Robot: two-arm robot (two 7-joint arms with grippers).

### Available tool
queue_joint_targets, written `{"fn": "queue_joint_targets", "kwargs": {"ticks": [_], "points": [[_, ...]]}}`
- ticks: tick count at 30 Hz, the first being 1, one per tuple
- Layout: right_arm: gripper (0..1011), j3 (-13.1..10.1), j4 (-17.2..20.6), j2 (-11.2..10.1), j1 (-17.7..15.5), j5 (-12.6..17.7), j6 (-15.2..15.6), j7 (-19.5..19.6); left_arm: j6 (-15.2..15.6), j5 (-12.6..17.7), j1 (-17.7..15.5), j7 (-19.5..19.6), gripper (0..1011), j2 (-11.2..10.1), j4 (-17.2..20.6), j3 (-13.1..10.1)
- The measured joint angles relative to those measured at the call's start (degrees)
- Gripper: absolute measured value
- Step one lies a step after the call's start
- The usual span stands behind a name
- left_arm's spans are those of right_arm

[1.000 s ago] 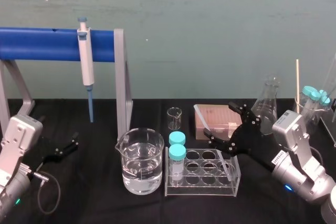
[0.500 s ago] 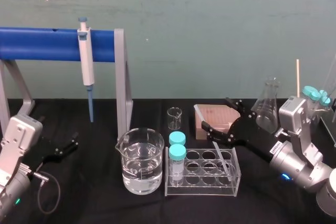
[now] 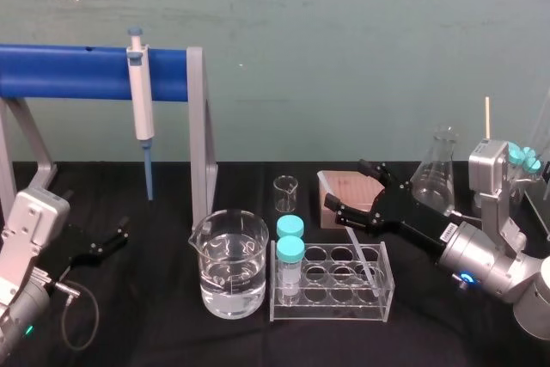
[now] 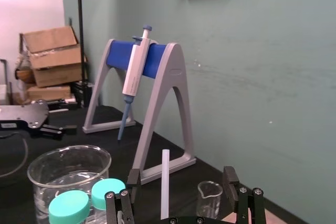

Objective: Pick up the stirring rod with one hand, then place it down.

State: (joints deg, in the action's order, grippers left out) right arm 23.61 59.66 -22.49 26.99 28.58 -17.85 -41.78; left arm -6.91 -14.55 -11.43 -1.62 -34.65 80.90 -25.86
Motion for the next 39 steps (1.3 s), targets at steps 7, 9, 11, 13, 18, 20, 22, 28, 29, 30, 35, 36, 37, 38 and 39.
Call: {"fn": "queue_joint_targets", "kwargs": {"ticks": [7, 9, 11, 13, 18, 20, 22, 28, 29, 30, 35, 36, 37, 38, 39], "points": [[1000, -0.15, -1.82, 0.46, 1.02, 1.91, 2.79, -3.4, 0.0, 0.0, 0.0, 0.0, 1000, 0.0, 0.0, 0.0], [1000, 0.03, -2.24, 0.49, 1.35, 2.18, 3.68, -3.95, 0.0, 0.0, 0.0, 0.0, 1000, 0.0, 0.0, 0.0], [1000, 0.14, -2.52, 0.5, 1.55, 2.37, 4.23, -4.2, 0.0, 0.0, 0.0, 0.0, 1000, 0.0, 0.0, 0.0], [1000, 0.36, -2.89, 0.52, 1.82, 2.47, 5.07, -4.39, 0.0, 0.0, 0.0, 0.0, 1000, 0.0, 0.0, 0.0], [1000, 0.72, -3.65, 0.6, 2.32, 2.72, 6.45, -4.49, 0.0, 0.0, 0.0, 0.0, 1000, 0.0, 0.0, 0.0], [1000, 0.87, -3.89, 0.62, 2.49, 2.82, 6.91, -4.55, 0.0, 0.0, 0.0, 0.0, 1000, 0.0, 0.0, 0.0], [1000, 1.02, -4.14, 0.62, 2.65, 2.9, 7.24, -4.76, 0.0, 0.0, 0.0, 0.0, 1000, 0.0, 0.0, 0.0], [1000, 1.37, -4.63, 0.62, 3.0, 3.21, 7.66, -5.36, 0.0, 0.0, 0.0, 0.0, 1000, 0.0, 0.0, 0.0], [1000, 1.43, -4.75, 0.63, 3.06, 3.28, 7.71, -5.48, 0.0, 0.0, 0.0, 0.0, 1000, 0.0, 0.0, 0.0], [1000, 1.43, -4.75, 0.63, 3.06, 3.28, 7.71, -5.48, 0.0, 0.0, 0.0, 0.0, 1000, 0.0, 0.0, 0.0], [1000, 1.43, -4.72, 0.63, 3.04, 3.27, 7.72, -5.47, 0.0, 0.0, 0.0, 0.0, 1000, 0.0, 0.0, 0.0], [1000, 1.43, -4.71, 0.63, 3.03, 3.26, 7.71, -5.45, 0.0, 0.0, 0.0, 0.0, 1000, 0.0, 0.0, 0.0], [1000, 1.43, -4.7, 0.62, 3.03, 3.26, 7.71, -5.45, 0.0, 0.0, 0.0, 0.0, 1000, 0.0, 0.0, 0.0], [1000, 1.43, -4.69, 0.62, 3.02, 3.25, 7.7, -5.44, 0.0, 0.0, 0.0, 0.0, 1000, 0.0, 0.0, 0.0], [1000, 1.43, -4.68, 0.62, 3.02, 3.24, 7.69, -5.43, 0.0, 0.0, 0.0, 0.0, 1000, 0.0, 0.0, 0.0]]}}
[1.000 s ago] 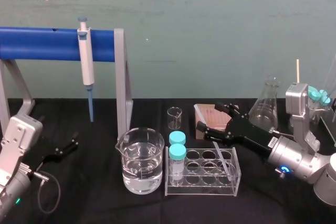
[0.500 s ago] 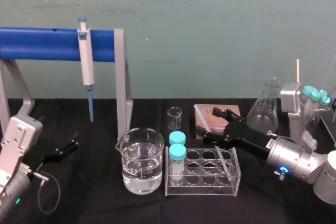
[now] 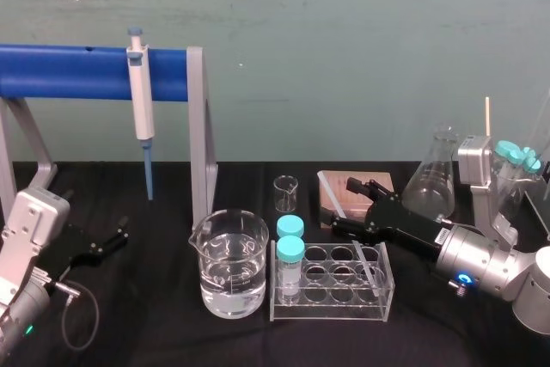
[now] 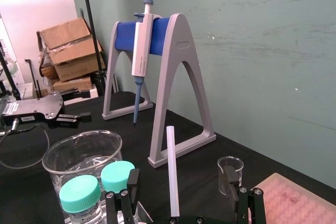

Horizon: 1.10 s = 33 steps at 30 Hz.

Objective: Pick up the stirring rod with one hand, then place it down.

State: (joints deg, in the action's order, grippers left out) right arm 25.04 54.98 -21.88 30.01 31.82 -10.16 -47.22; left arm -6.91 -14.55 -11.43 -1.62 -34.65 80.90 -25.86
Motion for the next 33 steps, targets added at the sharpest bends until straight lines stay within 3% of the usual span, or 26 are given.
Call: {"fn": "queue_joint_targets", "kwargs": {"ticks": [7, 12, 27, 33], "points": [[995, -0.03, 0.04, -0.02, -0.03, -0.04, -0.03, 0.01, 0.0, 0.0, 0.0, 0.0, 1000, 0.0, 0.0, 0.0], [909, -0.05, 0.07, -0.02, -0.05, -0.06, -0.05, 0.03, 0.0, 0.0, 0.0, 0.0, 1000, 0.0, 0.0, 0.0], [481, -0.05, 0.11, -0.02, -0.09, -0.12, -0.13, 0.13, 0.0, 0.0, 0.0, 0.0, 1000, 0.0, 0.0, 0.0], [255, -0.05, 0.11, -0.02, -0.09, -0.12, -0.13, 0.15, 0.0, 0.0, 0.0, 0.0, 1000, 0.0, 0.0, 0.0]]}}
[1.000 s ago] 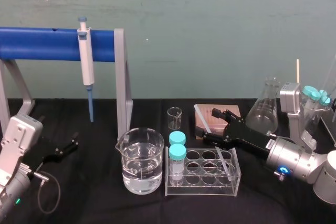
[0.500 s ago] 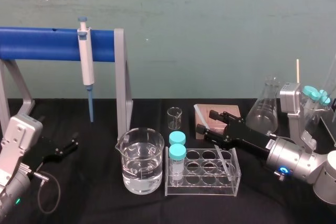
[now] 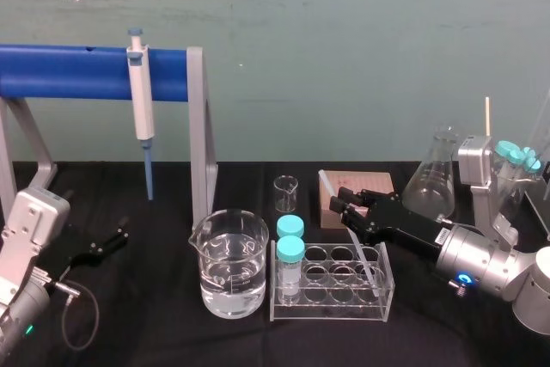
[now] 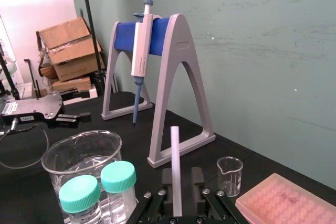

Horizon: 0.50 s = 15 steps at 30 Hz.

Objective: Pick up the stirring rod with one hand, then place it down.

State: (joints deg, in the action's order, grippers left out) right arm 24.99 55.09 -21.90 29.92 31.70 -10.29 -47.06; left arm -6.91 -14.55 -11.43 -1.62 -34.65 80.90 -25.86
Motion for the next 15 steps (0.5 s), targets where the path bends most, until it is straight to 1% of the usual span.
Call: {"fn": "queue_joint_targets", "kwargs": {"ticks": [1, 2, 3, 5, 7, 15], "points": [[234, 0.0, 0.0, 0.0, 0.0, 0.0, 0.0, 0.0, 0.0, 0.0, 0.0, 0.0, 1000, 0.0, 0.0, 0.0], [175, 0.0, 0.0, 0.0, 0.0, 0.0, 0.0, 0.01, 0.0, 0.0, 0.0, 0.0, 1000, 0.0, 0.0, 0.0], [165, 0.0, 0.0, 0.0, 0.0, 0.0, 0.0, 0.0, 0.0, 0.0, 0.0, 0.0, 1000, 0.0, 0.0, 0.0], [103, 0.0, 0.0, 0.0, 0.0, 0.0, 0.0, 0.01, 0.0, 0.0, 0.0, 0.0, 1000, 0.0, 0.0, 0.0], [65, 0.0, 0.0, 0.0, 0.0, 0.0, 0.0, 0.01, 0.0, 0.0, 0.0, 0.0, 1000, 0.0, 0.0, 0.0], [56, 0.0, 0.0, 0.0, 0.0, 0.0, 0.0, 0.01, 0.0, 0.0, 0.0, 0.0, 1000, 0.0, 0.0, 0.0]]}}
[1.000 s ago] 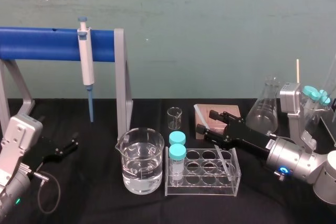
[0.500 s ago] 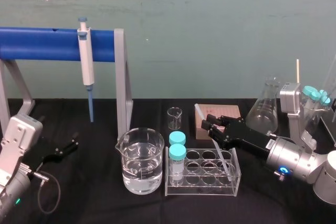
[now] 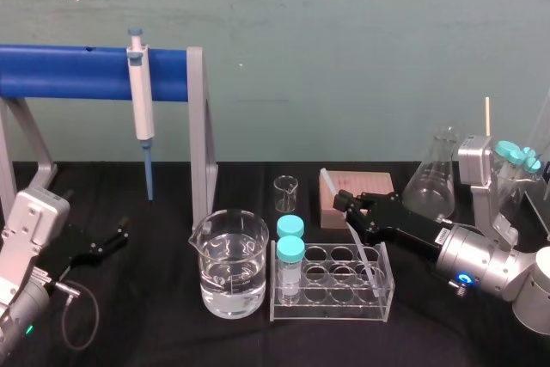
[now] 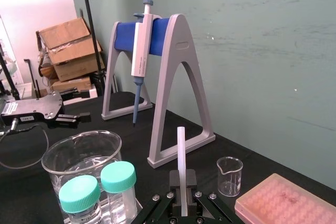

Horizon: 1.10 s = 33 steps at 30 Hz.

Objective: Pick up the stirring rod with one hand, then place it down.

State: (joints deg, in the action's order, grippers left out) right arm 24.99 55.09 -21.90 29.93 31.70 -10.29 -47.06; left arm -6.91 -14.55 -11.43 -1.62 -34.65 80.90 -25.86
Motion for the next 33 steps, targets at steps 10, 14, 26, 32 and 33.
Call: {"fn": "queue_joint_targets", "kwargs": {"ticks": [10, 14, 26, 32, 33], "points": [[56, 0.0, 0.27, -0.09, -0.14, 0.0, -0.11, 0.19, 0.0, 0.0, 0.0, 0.0, 1000, 0.0, 0.0, 0.0], [56, -0.16, 2.1, -0.53, -1.11, -0.32, -1.18, 1.19, 0.0, 0.0, 0.0, 0.0, 1000, 0.0, 0.0, 0.0], [56, -1.75, 8.95, -1.28, -4.87, -1.94, -6.3, 4.83, 0.0, 0.0, 0.0, 0.0, 1000, 0.0, 0.0, 0.0], [56, -2.61, 11.44, -1.2, -6.38, -3.12, -9.03, 6.49, 0.0, 0.0, 0.0, 0.0, 1000, 0.0, 0.0, 0.0], [56, -2.86, 12.05, -1.13, -6.8, -3.77, -10.05, 7.06, 0.0, 0.0, 0.0, 0.0, 1000, 0.0, 0.0, 0.0]]}}
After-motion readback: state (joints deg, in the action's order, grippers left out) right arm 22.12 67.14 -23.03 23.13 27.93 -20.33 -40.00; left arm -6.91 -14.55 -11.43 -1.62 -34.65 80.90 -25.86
